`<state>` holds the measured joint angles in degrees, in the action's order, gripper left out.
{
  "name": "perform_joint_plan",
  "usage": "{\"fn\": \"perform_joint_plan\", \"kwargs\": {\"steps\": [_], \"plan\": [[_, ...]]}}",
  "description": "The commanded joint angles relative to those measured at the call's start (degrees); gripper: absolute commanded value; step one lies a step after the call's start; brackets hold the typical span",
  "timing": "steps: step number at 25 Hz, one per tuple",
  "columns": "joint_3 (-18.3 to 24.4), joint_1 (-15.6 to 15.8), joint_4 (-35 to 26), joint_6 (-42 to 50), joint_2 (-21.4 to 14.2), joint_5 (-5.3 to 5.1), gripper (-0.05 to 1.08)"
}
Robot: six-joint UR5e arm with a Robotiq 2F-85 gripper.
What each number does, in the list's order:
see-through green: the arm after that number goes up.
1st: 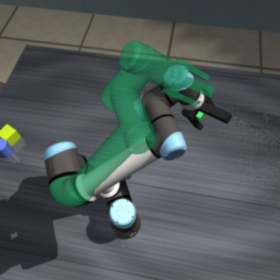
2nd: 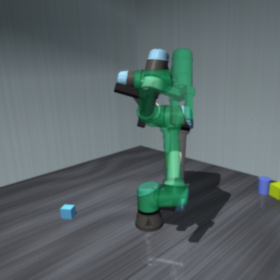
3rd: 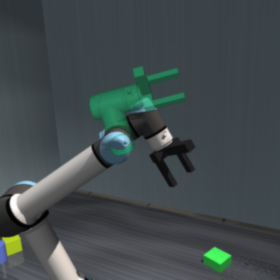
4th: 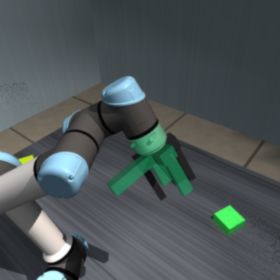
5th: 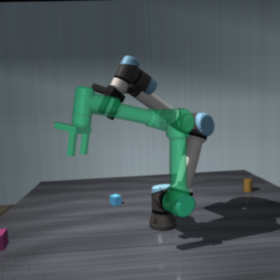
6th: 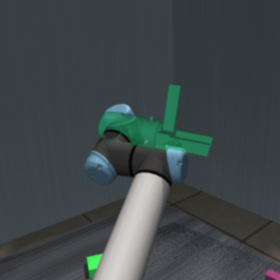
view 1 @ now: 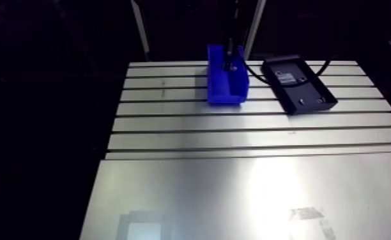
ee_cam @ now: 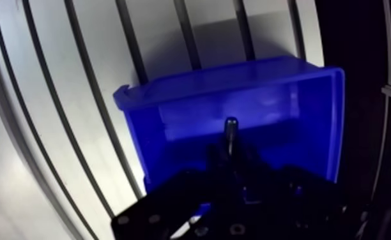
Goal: Pick up the M10 bolt from the tray and put it into the blue bin.
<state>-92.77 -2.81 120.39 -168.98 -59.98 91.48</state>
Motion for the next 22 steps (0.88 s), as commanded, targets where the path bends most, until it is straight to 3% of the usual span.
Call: {"fn": "perform_joint_plan", "kwargs": {"steps": [1, 14, 18, 22], "plan": [[-1.2, -0.3, 1.1, -0.1, 1.2, 0.05, 0.99], [-2.8, -0.2, 3.0, 0.0, 2.1, 0.23, 0.97], [-2.8, -0.2, 3.0, -0.3, 2.2, 0.23, 0.92], [-2.9, -0.2, 3.1, -0.2, 2.2, 0.23, 0.73]]}}
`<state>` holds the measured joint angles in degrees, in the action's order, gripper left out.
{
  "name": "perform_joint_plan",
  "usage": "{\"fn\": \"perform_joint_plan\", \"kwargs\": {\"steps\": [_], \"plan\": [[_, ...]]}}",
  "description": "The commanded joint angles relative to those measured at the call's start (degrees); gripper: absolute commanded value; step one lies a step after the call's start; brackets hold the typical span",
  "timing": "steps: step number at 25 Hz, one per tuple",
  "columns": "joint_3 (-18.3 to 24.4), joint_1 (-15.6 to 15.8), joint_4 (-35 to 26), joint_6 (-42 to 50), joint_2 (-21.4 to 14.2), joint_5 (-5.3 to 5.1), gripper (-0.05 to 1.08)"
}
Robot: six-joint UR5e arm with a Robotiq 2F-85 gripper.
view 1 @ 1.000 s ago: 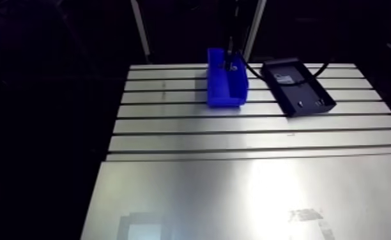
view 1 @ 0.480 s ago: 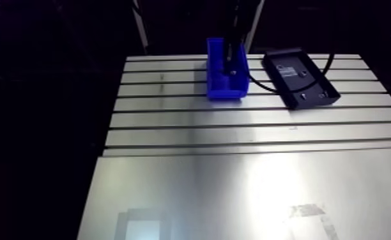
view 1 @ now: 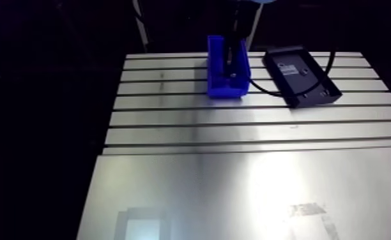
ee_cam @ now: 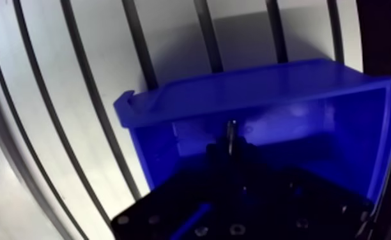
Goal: Pick up the M10 bolt from the tray and put it into the blue bin.
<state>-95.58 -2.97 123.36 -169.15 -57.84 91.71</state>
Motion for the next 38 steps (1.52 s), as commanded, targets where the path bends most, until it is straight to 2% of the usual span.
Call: {"fn": "perform_joint_plan", "kwargs": {"steps": [1, 5, 7, 9, 13, 21, 25, 31, 38], "plan": [[-0.1, 0.1, 0.1, 0.0, 0.1, 0.00, 0.68], [-0.4, -0.1, 0.4, 0.0, 0.1, 0.09, 0.24], [-0.9, -0.3, 3.2, 0.3, 0.1, 0.09, 0.02], [-1.3, -0.2, 5.1, 0.2, 0.0, 0.35, 0.01], [-1.4, 0.0, 4.7, 0.2, -0.7, 1.15, 0.01], [0.5, -0.1, -1.0, 0.9, -3.5, 1.15, 0.01], [3.6, -0.2, -6.2, 2.0, -4.9, 1.06, 0.01], [10.6, -0.2, -18.2, 8.0, -6.9, 0.97, 0.01], [17.6, 0.3, -27.3, 22.5, -9.9, 0.97, 0.01]]}}
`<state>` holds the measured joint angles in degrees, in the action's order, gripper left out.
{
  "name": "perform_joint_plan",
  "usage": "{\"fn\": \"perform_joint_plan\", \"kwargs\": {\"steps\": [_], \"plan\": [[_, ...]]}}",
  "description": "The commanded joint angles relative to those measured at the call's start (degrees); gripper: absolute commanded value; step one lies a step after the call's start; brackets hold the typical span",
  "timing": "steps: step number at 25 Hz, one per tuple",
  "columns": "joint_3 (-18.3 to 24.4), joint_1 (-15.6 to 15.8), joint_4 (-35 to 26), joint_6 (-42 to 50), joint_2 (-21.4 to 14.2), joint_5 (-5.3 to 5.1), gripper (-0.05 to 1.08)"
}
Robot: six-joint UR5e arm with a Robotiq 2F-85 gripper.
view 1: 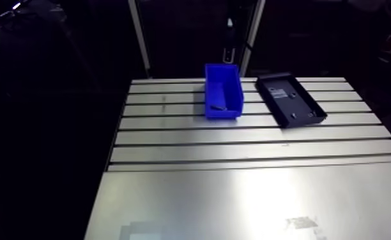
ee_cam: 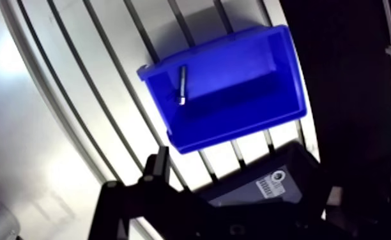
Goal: Pick up the M10 bolt from the tray and put it into the blue bin.
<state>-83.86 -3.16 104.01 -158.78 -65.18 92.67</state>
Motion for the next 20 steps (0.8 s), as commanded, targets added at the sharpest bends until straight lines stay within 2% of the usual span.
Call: {"fn": "perform_joint_plan", "kwargs": {"steps": [1, 11, 20], "plan": [[6.2, 0.6, -8.6, 14.0, -3.1, 0.01, 0.01], [10.8, 0.0, -15.2, 38.7, -6.8, -0.61, 0.01], [8.6, -1.5, -18.7, 56.0, -11.9, -0.61, 0.01]]}}
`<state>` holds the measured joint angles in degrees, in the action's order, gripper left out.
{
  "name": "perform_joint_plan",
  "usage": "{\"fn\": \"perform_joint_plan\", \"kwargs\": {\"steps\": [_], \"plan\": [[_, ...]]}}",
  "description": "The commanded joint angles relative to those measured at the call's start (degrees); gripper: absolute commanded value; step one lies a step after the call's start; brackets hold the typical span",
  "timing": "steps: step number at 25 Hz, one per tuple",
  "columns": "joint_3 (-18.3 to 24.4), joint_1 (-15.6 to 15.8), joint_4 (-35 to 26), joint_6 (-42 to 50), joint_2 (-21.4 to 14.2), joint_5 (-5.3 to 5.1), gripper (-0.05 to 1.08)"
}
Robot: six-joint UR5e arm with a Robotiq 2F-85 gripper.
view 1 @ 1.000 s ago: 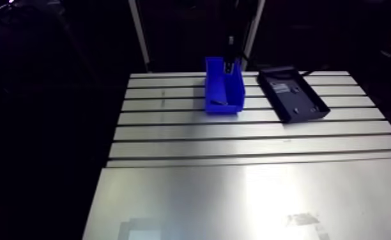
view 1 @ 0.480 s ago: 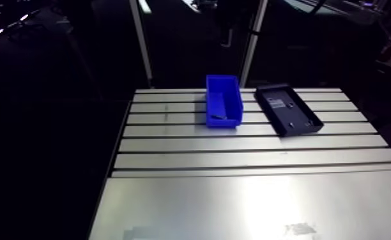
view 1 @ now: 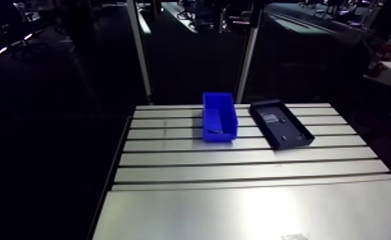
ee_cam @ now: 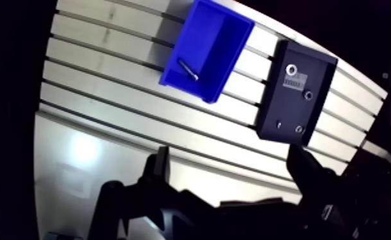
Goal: Pick up the M10 bolt from the tray and put it into the blue bin.
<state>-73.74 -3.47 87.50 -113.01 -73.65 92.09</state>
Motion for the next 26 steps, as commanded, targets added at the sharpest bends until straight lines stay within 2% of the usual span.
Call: {"fn": "perform_joint_plan", "kwargs": {"steps": [1, 11, 19, 26], "plan": [[-2.0, -1.4, -2.2, 11.4, -4.3, -0.03, 0.01], [-5.8, -1.7, -1.9, 16.5, -8.3, 0.33, 0.01], [-6.4, -2.6, -1.9, 16.4, -8.6, 0.77, 0.01], [-6.0, -2.8, -1.9, 16.5, -8.4, 0.15, 0.01]]}}
